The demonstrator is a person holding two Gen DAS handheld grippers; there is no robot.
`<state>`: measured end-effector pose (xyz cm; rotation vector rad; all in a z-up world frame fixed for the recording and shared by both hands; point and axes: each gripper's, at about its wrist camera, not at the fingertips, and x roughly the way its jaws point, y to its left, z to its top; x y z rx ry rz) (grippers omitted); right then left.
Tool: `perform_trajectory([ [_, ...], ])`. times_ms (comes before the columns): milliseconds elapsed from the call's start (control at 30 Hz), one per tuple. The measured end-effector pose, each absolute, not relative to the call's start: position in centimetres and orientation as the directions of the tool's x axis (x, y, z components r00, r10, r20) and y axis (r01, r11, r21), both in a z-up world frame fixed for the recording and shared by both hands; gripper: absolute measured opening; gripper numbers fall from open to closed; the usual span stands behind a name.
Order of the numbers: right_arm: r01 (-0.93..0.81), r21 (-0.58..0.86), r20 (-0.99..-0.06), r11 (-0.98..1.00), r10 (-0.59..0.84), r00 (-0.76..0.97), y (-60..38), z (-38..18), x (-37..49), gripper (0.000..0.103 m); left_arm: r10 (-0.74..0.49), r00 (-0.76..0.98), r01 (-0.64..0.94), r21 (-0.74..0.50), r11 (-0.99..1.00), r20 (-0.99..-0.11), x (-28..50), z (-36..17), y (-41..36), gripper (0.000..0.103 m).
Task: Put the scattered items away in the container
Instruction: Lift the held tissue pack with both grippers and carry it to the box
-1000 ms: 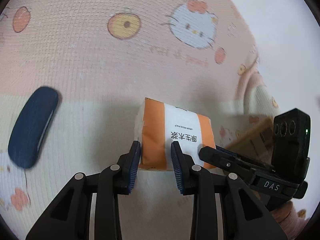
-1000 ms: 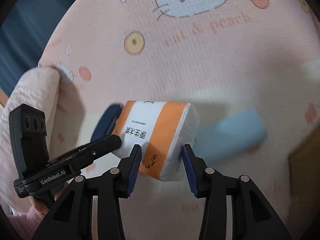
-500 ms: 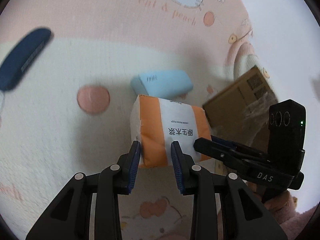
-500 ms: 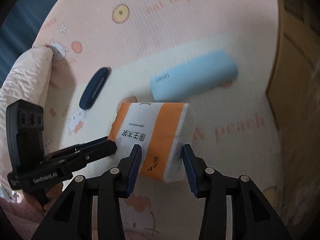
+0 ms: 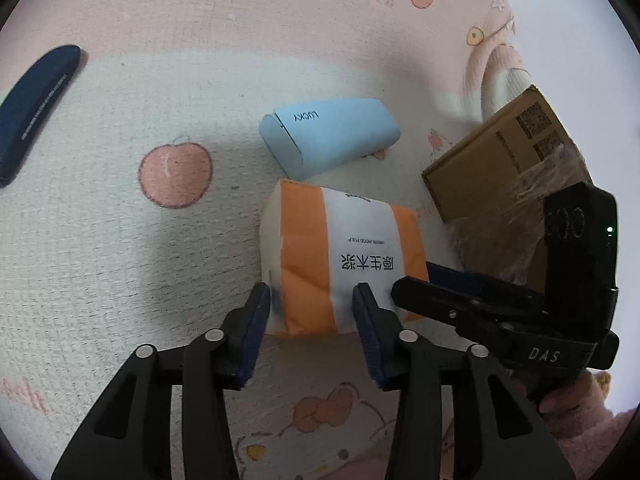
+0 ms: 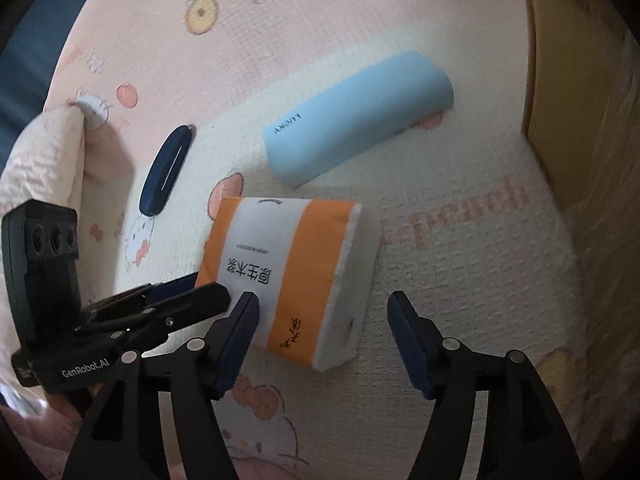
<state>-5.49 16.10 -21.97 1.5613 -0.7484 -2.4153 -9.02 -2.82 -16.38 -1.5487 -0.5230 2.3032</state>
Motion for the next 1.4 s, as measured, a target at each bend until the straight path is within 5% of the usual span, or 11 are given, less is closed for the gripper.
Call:
perform_trajectory([
  [500, -0.142, 0.526, -0.777, -0.838, -0.407, -0.48, 16.8, -21.2, -6.3, 0.055, 0.484, -0.397, -0.027, -0.518, -0.855, -0.78, -10.6, -16.2, -2.9, 0.046],
  [1400, -0.078, 0.337, -0.613, -0.938, -0.155, -0.775, 23.3, -2.8, -0.3, 0.055, 0.525, -0.606, -0.335, -0.407, -0.85, -0.597, -9.2, 0.7, 5.9, 0.045],
])
